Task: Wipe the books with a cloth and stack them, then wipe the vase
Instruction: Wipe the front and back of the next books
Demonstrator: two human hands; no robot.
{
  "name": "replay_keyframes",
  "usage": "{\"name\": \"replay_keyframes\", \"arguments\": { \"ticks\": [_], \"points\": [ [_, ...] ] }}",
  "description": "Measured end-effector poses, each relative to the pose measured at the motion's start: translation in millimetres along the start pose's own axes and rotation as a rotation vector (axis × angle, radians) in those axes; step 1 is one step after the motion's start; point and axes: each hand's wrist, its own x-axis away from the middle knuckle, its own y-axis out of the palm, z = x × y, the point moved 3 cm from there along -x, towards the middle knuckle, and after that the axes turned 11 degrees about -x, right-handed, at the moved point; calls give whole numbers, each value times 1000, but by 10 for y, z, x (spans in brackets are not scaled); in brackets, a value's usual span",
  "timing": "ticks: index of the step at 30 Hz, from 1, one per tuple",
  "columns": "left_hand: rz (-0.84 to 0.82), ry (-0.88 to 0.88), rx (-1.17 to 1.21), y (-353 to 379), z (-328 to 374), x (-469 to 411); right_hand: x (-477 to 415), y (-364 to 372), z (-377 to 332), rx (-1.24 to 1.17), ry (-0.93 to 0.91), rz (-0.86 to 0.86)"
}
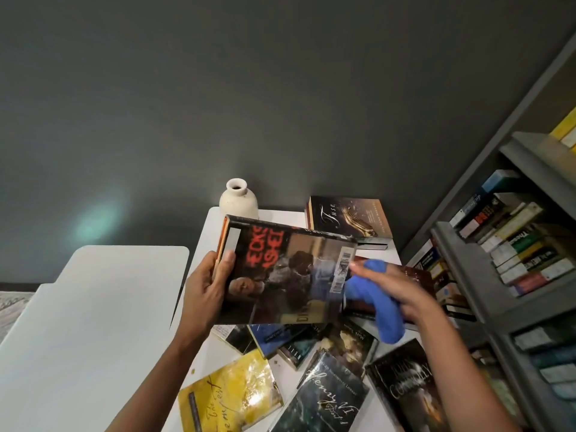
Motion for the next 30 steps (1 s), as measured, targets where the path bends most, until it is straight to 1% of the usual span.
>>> {"name": "replay_keyframes", "arguments": {
  "ticks": [2,3,4,5,6,7,9,10,12,15,17,19,21,23,25,27,30],
  "points": [
    [2,3,-15,-34,-15,6,-72,-206,-190,5,-69,187],
    [-7,8,-23,-40,-22,6,-95,-275,-316,-18,-156,307],
    [-15,20,-36,-38,-16,9,-119,-277,-437,-28,-279,377],
    [-23,33,-51,-26,-1,14,-128,-202,-558,6,-390,393],
    [-29,51,-65,-13,19,22,-146,-73,-641,97,-462,361],
    [-34,65,-76,8,39,28,-152,79,-679,231,-483,300],
    [-43,80,-89,36,93,34,-204,324,-633,477,-443,167],
    [-54,86,-95,43,124,23,-228,406,-615,557,-432,123],
    [-93,101,-132,69,177,-20,-241,610,-665,593,-438,38],
    [-168,161,-269,189,261,-62,-125,1148,-988,561,-589,-87],
    [-167,165,-291,277,273,-31,-17,1484,-1221,534,-667,-159],
    [-136,127,-258,311,263,-11,36,1657,-1310,512,-684,-211],
    [-112,81,-225,308,251,-13,24,1639,-1267,452,-706,-211],
    [-98,28,-195,260,218,-11,-26,1458,-1136,414,-777,-139],
    [-73,-62,-131,178,144,-14,-142,1131,-938,473,-775,-72],
    [-49,-158,-72,72,79,-15,-261,743,-756,555,-672,-63],
    [-111,-264,-15,-2,34,-9,-348,336,-615,576,-472,-167]
  ]
}}
